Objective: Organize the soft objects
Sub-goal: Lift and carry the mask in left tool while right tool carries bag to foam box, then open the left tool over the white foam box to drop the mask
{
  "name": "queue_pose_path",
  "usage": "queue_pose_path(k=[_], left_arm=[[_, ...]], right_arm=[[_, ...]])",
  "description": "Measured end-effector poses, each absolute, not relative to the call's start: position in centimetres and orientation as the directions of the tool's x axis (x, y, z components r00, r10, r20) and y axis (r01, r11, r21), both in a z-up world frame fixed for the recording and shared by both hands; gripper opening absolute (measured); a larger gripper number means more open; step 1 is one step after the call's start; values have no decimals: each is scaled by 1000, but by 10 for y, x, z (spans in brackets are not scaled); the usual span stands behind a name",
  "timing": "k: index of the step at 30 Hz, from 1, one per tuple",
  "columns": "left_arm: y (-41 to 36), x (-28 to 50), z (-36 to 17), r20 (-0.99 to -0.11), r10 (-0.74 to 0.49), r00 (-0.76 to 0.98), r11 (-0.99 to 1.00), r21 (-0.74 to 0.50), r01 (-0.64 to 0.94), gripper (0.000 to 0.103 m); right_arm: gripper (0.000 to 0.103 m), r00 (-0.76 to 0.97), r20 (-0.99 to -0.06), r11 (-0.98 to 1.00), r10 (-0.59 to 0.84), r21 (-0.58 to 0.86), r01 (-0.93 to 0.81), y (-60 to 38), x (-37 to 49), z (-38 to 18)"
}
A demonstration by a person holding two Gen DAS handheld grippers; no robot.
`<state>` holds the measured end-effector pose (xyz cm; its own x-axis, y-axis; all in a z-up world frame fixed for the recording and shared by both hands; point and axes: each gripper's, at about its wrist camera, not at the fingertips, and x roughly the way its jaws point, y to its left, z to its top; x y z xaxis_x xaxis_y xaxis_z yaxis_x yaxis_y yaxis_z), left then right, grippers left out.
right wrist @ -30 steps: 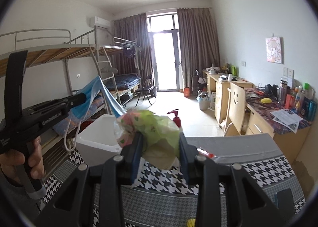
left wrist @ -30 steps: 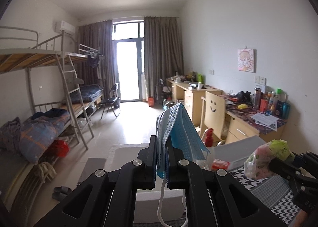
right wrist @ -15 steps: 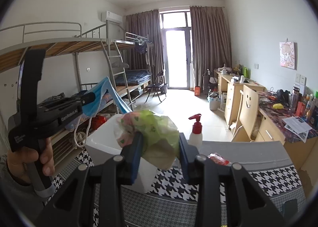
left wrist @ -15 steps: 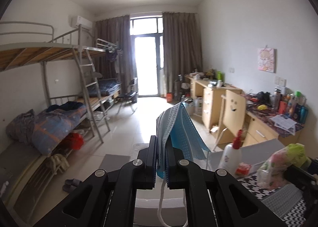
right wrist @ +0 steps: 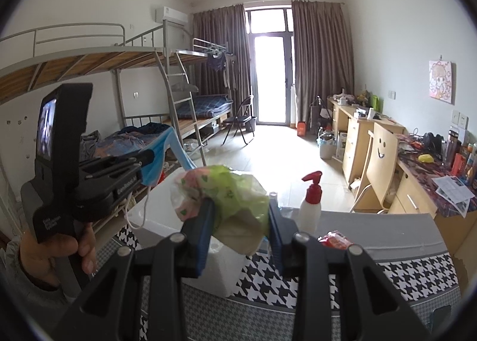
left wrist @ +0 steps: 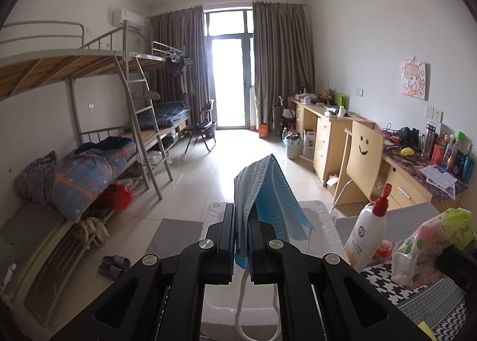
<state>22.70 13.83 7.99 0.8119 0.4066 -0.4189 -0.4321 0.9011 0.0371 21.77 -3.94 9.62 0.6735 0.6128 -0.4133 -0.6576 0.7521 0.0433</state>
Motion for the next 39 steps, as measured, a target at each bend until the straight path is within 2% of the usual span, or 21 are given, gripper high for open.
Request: queue_pose_path(k=[11,13,14,15,17,20,28,32,39], left_arm=[[160,251,55,-501,345,794,918,5,-396,8],[163,254,50,-528,341,778,920,16,-392,17],[164,253,49,-533,342,774,919,17,-394,32],[166,251,48,-535,346,771,916,17,-400,53],[168,245,50,-510,359,782,912,14,-409,74],[167,233,56,-463,371,805,912,15,-411,84],[176,209,66,-427,383,819,903,-15,-430,89],[181,193,67,-403,396,825,894,-36,-447,97],[185,178,69,-384,416,824,884,-41,-466,102]], right_arm=[[39,678,-446,764,584,19,-645,-27,220,89],[39,678,-449,765,583,20,-644,-26,221,89],[39,678,-450,766,581,20,-643,-25,221,89],[39,678,-453,766,580,20,-642,-24,223,89],[39,676,-459,767,576,18,-642,-20,223,88],[39,673,-462,763,578,15,-646,-16,223,87],[39,659,-465,751,591,19,-660,-6,226,90],[39,653,-466,747,598,27,-665,-2,229,88],[39,634,-481,739,606,46,-672,7,234,86]])
